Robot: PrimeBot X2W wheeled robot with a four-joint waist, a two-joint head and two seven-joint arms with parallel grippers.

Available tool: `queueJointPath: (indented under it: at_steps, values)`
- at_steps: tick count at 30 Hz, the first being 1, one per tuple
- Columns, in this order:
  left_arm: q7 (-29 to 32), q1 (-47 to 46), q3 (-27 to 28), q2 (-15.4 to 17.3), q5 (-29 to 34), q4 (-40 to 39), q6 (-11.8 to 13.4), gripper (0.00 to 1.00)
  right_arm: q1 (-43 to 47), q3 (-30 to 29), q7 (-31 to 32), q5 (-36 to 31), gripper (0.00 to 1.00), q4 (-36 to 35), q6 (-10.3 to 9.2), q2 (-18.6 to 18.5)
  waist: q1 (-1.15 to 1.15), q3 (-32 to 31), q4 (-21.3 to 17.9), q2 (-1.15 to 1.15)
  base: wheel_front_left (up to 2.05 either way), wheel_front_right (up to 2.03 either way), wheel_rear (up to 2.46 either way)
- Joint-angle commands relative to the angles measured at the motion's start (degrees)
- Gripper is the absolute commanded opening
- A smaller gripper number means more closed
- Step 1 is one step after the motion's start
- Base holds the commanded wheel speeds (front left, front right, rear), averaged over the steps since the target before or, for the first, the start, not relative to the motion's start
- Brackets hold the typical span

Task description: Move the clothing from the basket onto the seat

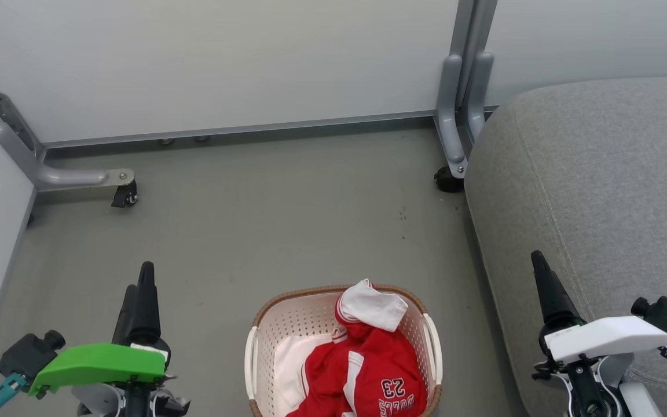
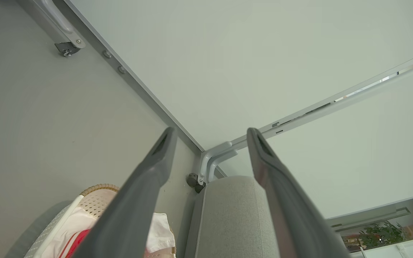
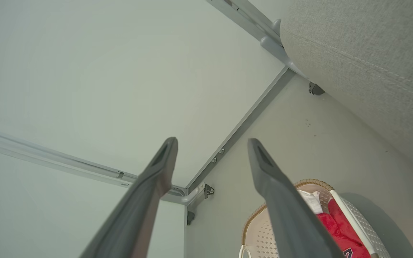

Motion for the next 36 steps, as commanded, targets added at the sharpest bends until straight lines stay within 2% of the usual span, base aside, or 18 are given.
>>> queueJointPath:
  at_steps: [1,36]
  values:
    - [-0.7,-0.1,-0.3,0.3,2.6,-1.3,0.4,1.00,-0.2,0.5,-0.8,-2.7,1.00,-1.2,0.02,-0.3,0.00,0.0,0.0,0.00,0.00,0.00,0.00]
    - [-7.0,1.9,-5.5,0.4,26.6,-5.7,4.2,1.00,1.8,5.3,-7.1,-28.2,1.00,-4.3,0.03,-0.4,0.00,0.1,-0.3,0.00,0.00,0.00,0.00]
